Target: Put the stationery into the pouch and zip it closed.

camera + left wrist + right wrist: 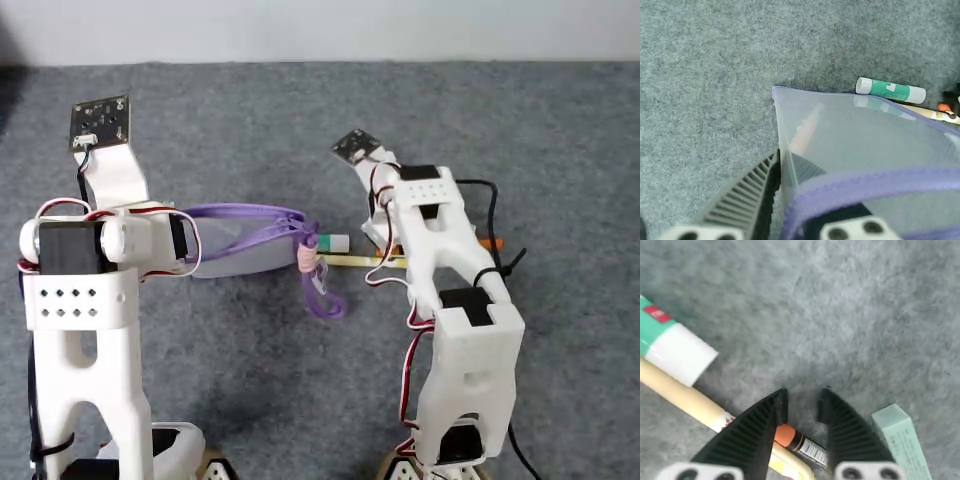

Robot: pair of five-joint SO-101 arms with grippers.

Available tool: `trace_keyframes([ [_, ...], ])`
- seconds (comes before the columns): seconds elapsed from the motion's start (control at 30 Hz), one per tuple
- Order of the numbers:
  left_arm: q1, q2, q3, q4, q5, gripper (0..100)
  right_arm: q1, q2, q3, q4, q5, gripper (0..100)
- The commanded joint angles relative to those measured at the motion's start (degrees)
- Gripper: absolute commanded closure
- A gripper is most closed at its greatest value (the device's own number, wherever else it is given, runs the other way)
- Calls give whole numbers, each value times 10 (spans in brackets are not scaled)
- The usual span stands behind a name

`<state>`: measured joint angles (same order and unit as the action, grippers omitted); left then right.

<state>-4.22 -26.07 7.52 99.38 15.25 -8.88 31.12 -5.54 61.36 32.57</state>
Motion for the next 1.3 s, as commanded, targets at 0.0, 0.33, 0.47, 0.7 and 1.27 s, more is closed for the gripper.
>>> trace_keyframes([
  [0.0, 0, 7, -17, 8, 5, 987, -7, -54, -36, 44, -43, 968],
  [0.33, 0, 7, -17, 9, 5, 987, -18, -120, -78, 217, -68, 923],
  [0.47, -2, 4, -17, 9, 5, 987, -52, -133, -76, 277, -87, 822],
  [0.7, -4, 3, -17, 9, 5, 987, -98, -132, -62, 231, -82, 837],
  [1.27, -1, 6, -17, 9, 5, 987, 20, -27, -16, 56, 84, 837],
])
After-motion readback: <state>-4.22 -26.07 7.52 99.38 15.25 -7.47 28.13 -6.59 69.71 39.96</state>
